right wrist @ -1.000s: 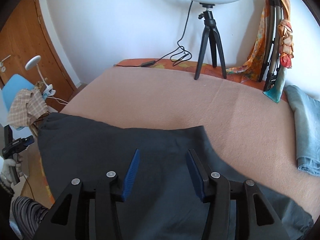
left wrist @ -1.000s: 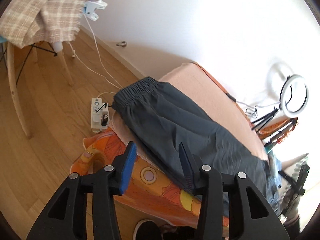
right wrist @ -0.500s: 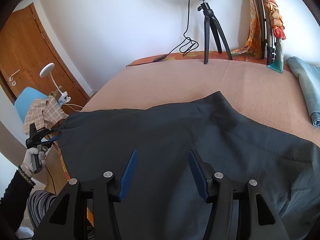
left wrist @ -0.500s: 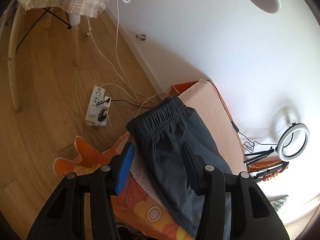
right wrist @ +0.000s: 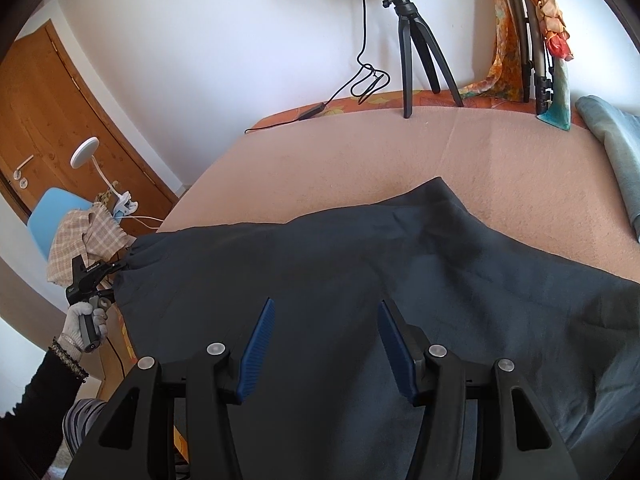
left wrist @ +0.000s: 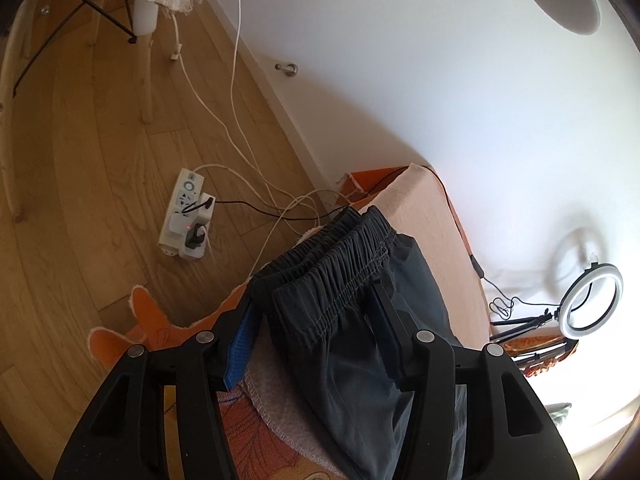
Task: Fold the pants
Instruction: 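Fold the held leg end over the pants with the left gripper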
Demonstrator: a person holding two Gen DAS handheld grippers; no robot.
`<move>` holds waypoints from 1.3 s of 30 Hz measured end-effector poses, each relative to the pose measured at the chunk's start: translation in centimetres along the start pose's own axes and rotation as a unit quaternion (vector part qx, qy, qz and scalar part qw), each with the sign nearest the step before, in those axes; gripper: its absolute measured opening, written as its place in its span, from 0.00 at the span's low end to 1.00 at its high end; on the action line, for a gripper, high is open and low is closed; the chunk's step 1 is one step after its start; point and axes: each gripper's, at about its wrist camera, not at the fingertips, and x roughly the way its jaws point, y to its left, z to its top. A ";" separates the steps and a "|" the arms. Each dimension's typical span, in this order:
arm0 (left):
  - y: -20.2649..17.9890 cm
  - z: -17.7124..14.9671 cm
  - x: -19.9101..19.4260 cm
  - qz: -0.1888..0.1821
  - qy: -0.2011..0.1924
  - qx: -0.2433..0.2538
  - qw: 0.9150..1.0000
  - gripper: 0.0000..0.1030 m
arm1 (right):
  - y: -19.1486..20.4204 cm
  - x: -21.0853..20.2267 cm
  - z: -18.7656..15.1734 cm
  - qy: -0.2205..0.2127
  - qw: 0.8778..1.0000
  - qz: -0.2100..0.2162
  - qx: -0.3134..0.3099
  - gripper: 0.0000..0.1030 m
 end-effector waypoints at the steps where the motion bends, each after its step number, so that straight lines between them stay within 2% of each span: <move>1: 0.0 -0.1 0.0 0.000 -0.007 0.000 1.000 0.48 | -0.1 0.1 0.0 0.001 1.000 0.001 0.002 0.55; 3: -0.4 -0.3 -0.1 0.003 -0.021 0.015 1.000 0.45 | -0.2 0.4 0.0 0.005 1.000 -0.002 0.003 0.55; 4: -0.9 -0.5 -0.2 0.008 -0.028 0.031 0.999 0.37 | -0.2 0.6 0.0 0.007 1.000 -0.004 0.004 0.55; 8: -2.4 -0.8 -0.5 0.025 -0.044 0.082 0.995 0.24 | -0.4 1.0 0.0 0.011 1.000 -0.006 0.010 0.55; 12: -4.1 -0.9 -1.4 0.038 -0.067 0.116 0.990 0.19 | -0.1 1.1 0.1 0.011 1.000 -0.006 0.008 0.55; 14: -5.9 -1.3 -1.9 0.051 -0.080 0.160 0.983 0.18 | 0.1 1.0 0.1 0.010 1.000 -0.004 0.006 0.55; 19: -11.7 -3.9 -2.7 0.064 -0.098 0.283 0.952 0.17 | 0.5 0.6 0.1 0.005 1.000 0.002 0.002 0.55; 25: -18.0 -9.6 -1.8 0.060 -0.078 0.421 0.902 0.17 | 1.5 0.6 -0.2 0.008 1.000 0.014 -0.007 0.55; 31: -20.5 -15.3 0.4 0.052 -0.045 0.501 0.863 0.17 | 2.6 0.9 -0.8 0.023 0.999 0.045 -0.011 0.56; 35: -20.9 -18.4 1.2 0.041 -0.016 0.524 0.851 0.17 | 3.7 2.0 -1.1 0.045 0.995 0.084 0.004 0.56; 39: -21.8 -21.8 1.7 0.032 0.011 0.575 0.817 0.21 | 5.5 4.5 -1.4 0.077 0.989 0.123 0.024 0.56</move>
